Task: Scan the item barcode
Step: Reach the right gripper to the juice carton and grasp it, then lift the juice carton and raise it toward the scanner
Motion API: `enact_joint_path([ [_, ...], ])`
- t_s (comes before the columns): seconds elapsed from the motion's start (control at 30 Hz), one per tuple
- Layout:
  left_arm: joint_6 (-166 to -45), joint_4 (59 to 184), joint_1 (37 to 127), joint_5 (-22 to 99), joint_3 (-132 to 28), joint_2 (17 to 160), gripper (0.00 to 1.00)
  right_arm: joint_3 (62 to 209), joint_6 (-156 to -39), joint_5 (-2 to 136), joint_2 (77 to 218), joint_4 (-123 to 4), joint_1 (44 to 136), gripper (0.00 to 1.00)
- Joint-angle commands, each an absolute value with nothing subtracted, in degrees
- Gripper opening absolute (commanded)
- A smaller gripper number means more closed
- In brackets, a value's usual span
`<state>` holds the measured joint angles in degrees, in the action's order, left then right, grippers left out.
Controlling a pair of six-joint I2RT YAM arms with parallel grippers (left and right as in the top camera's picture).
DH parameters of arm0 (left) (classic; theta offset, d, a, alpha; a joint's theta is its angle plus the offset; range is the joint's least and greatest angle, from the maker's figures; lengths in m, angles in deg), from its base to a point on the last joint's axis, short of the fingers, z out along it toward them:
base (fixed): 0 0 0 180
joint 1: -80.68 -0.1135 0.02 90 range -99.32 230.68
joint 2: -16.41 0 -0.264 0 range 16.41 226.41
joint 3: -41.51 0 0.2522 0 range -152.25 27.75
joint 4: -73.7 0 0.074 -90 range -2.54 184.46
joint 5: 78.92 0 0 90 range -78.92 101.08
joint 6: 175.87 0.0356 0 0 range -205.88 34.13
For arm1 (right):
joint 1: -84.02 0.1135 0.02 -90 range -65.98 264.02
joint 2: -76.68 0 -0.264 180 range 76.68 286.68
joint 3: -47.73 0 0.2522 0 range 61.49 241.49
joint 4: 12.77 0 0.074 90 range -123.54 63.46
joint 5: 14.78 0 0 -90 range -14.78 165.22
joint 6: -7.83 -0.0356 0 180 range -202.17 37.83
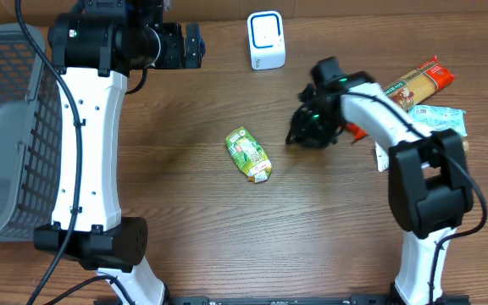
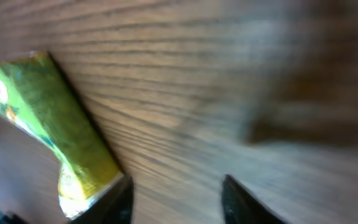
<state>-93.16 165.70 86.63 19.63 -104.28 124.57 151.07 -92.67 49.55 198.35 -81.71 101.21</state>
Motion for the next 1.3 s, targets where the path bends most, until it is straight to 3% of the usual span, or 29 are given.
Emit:
enact_joint_path([
  [0.0,-92.3,165.6,86.7,19.5,-104.6,124.9,1.0,151.4,-77.9,48.8,194.2,-81.0,102.9,0.61],
  [0.1,-92.3,165.6,86.7,19.5,-104.6,124.9,1.0,152.2,-74.3,56.1,192.6,-81.0,105.6,0.75],
  [0.53,-92.3,165.6,86.7,19.5,-104.6,124.9,0.99,152.8,-71.1,79.9,192.8,-80.6,126.6,0.99],
  [0.9,-92.3,165.6,86.7,19.5,-104.6,124.9,1.0,151.4,-70.1,83.4,198.5,-79.6,129.3,1.0],
  [1.07,-92.3,165.6,86.7,19.5,-104.6,124.9,1.0,151.4,-70.1,83.4,199.2,-78.2,127.9,0.95],
  [1.17,-92.3,165.6,86.7,19.5,-104.6,124.9,1.0,151.4,-70.4,82.9,200.2,-78.1,126.3,0.8],
  [1.27,-92.3,165.6,86.7,19.5,-104.6,124.9,1.0,151.4,-70.3,82.2,200.2,-78.0,125.9,0.58],
])
